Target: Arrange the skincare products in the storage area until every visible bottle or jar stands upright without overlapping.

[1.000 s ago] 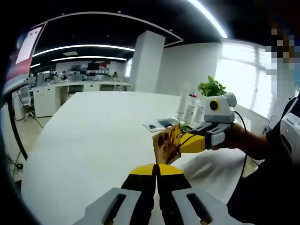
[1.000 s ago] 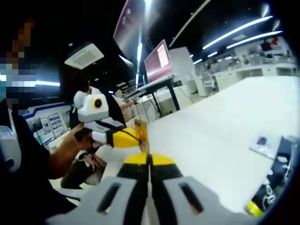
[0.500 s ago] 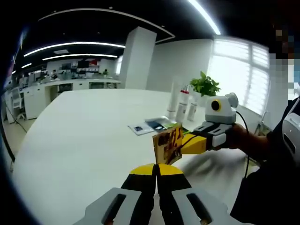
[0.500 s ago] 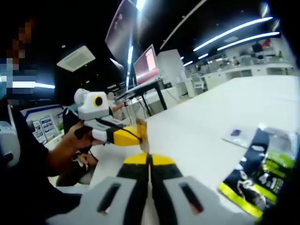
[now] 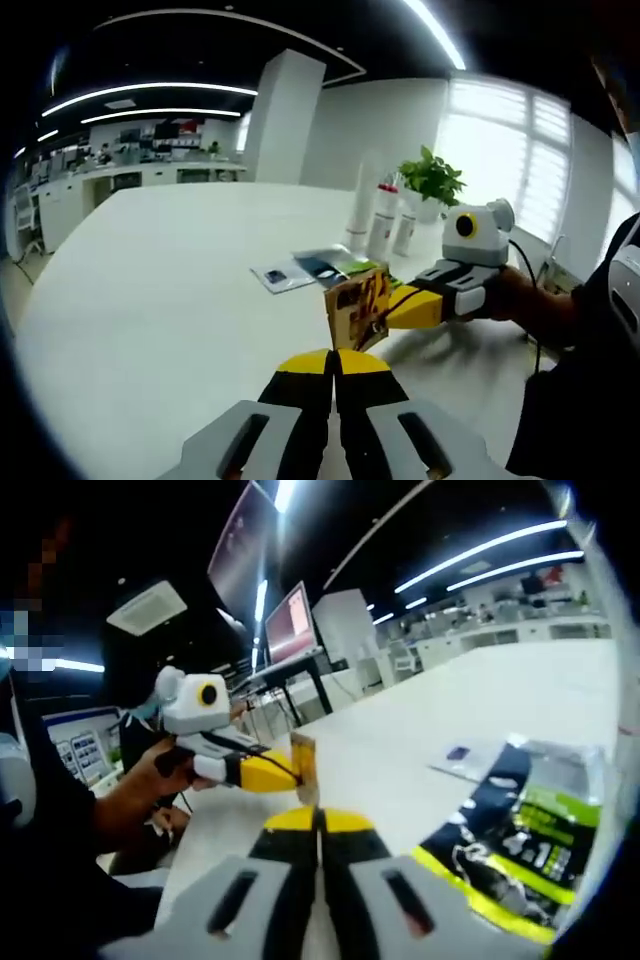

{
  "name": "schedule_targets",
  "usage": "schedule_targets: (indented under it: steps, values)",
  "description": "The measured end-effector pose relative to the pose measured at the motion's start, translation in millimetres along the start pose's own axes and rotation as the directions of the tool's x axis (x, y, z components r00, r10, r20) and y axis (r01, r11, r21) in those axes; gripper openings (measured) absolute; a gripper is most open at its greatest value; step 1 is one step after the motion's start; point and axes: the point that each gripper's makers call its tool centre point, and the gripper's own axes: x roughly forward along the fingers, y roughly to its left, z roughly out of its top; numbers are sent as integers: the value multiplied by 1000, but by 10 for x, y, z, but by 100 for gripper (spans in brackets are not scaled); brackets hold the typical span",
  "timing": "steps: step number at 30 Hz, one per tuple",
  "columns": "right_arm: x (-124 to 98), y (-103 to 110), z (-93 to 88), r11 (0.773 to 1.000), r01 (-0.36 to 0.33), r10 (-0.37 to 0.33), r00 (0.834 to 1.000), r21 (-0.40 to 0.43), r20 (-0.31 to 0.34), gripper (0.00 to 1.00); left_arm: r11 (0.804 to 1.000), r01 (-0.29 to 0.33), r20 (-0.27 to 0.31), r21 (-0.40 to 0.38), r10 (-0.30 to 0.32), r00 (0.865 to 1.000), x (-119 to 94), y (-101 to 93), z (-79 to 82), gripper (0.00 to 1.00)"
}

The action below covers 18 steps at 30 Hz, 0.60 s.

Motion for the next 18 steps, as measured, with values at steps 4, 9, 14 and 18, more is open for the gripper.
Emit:
schedule_targets:
  steps: [4,9,14,18]
  values:
    - [-32,-73,-14,1000,16,-16,1000,2,1,0,1000,7,-9,0,-7,1000,87,-2,7,0]
    - [-63,-155,-28,999,42,-42,999,-15,-7,0,1000,14,-20,0,-14,1000,184,8,18,0]
    - [-97,-222,-47,996,73,-75,997,-53,-23,0,1000,20,-32,0,-20,999,289,14,15,0]
    - [-116,-268,-68,993,92,-94,995,-70,-36,0,1000,25,-40,1,-25,999,350,29,7,0]
